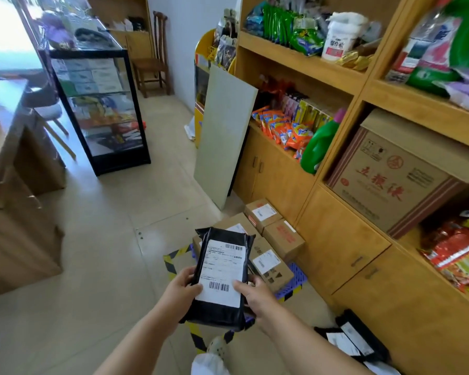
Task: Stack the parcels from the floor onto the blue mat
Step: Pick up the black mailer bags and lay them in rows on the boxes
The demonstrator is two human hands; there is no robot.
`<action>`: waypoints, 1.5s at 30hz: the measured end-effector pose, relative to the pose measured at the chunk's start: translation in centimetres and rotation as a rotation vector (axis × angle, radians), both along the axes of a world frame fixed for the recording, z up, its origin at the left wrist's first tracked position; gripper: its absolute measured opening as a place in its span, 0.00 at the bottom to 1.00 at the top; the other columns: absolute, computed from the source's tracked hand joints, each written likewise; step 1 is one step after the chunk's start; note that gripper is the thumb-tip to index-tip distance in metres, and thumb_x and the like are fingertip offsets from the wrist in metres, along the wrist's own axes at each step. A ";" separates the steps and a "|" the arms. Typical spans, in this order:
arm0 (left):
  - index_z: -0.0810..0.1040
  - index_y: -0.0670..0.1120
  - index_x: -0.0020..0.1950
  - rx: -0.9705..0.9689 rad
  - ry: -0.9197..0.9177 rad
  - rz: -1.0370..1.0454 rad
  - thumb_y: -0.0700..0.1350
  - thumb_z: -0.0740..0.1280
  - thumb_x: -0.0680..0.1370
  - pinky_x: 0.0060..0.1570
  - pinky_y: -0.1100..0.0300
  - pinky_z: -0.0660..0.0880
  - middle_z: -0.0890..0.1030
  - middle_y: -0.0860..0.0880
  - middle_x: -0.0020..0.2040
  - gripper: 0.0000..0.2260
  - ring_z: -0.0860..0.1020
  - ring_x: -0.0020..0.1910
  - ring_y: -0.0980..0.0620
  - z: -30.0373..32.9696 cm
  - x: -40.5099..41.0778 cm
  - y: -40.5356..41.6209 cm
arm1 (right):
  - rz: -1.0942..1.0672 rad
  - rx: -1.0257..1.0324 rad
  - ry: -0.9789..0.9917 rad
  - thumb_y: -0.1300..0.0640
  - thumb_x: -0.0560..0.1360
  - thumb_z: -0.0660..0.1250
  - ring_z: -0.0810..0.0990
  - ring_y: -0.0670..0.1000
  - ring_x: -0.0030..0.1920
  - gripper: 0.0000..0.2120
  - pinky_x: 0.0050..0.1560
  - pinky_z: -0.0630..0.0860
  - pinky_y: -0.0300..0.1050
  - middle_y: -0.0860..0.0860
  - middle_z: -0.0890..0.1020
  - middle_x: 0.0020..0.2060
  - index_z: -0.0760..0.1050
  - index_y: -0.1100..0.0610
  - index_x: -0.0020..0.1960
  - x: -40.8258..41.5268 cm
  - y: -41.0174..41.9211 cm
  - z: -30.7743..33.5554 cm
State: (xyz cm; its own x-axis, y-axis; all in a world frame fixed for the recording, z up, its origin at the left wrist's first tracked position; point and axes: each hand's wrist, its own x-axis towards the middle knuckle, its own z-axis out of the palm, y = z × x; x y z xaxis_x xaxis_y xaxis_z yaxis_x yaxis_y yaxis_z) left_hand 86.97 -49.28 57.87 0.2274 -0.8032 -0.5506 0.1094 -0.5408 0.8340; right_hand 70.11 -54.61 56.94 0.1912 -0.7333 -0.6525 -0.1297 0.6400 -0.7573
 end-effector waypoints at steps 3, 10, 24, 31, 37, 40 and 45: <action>0.72 0.50 0.59 0.009 -0.017 0.012 0.33 0.60 0.78 0.41 0.53 0.77 0.80 0.46 0.55 0.15 0.81 0.47 0.46 -0.4 2.8 -4.6 | 0.009 0.045 -0.022 0.58 0.76 0.67 0.80 0.49 0.41 0.14 0.32 0.74 0.40 0.50 0.80 0.45 0.68 0.57 0.60 2.8 -4.7 -1.5; 0.71 0.47 0.64 0.081 -0.093 -0.002 0.33 0.59 0.77 0.39 0.53 0.79 0.79 0.46 0.56 0.17 0.82 0.46 0.44 -0.6 8.8 -17.1 | -0.008 0.121 -0.083 0.58 0.76 0.68 0.81 0.53 0.49 0.14 0.40 0.78 0.45 0.55 0.81 0.53 0.70 0.55 0.59 8.8 -16.5 -3.6; 0.72 0.51 0.64 0.115 -0.110 -0.295 0.34 0.59 0.79 0.48 0.48 0.80 0.77 0.49 0.53 0.18 0.81 0.46 0.44 -2.6 11.4 -37.8 | -0.208 0.098 0.008 0.58 0.76 0.68 0.79 0.54 0.53 0.26 0.55 0.77 0.51 0.55 0.78 0.57 0.62 0.60 0.70 10.5 -33.1 -6.5; 0.72 0.50 0.64 0.124 -0.167 -0.597 0.31 0.58 0.76 0.52 0.51 0.78 0.78 0.48 0.53 0.21 0.80 0.50 0.46 -5.5 15.2 -49.5 | -0.409 0.131 0.021 0.58 0.77 0.67 0.78 0.52 0.47 0.15 0.47 0.76 0.46 0.49 0.77 0.45 0.67 0.56 0.60 13.6 -40.4 -8.3; 0.72 0.40 0.61 0.185 -0.066 -0.740 0.20 0.55 0.73 0.35 0.65 0.77 0.80 0.48 0.41 0.22 0.79 0.40 0.50 -9.8 19.3 -58.2 | -0.641 0.316 0.029 0.56 0.73 0.72 0.79 0.53 0.51 0.30 0.46 0.77 0.45 0.55 0.77 0.61 0.63 0.58 0.70 18.9 -45.2 -13.5; 0.73 0.37 0.60 0.204 -0.061 -0.855 0.18 0.54 0.71 0.38 0.64 0.77 0.82 0.49 0.41 0.24 0.82 0.39 0.55 -13.0 20.0 -61.4 | -0.726 0.387 0.030 0.57 0.74 0.70 0.79 0.50 0.46 0.26 0.37 0.73 0.42 0.54 0.79 0.56 0.65 0.57 0.69 20.3 -47.3 -16.6; 0.77 0.54 0.49 0.220 -0.103 -0.997 0.21 0.54 0.68 0.45 0.67 0.77 0.83 0.58 0.43 0.29 0.82 0.45 0.60 -18.7 18.6 -65.3 | -0.854 0.486 0.024 0.56 0.73 0.71 0.78 0.56 0.58 0.35 0.40 0.72 0.41 0.56 0.75 0.65 0.58 0.53 0.75 20.3 -50.3 -22.6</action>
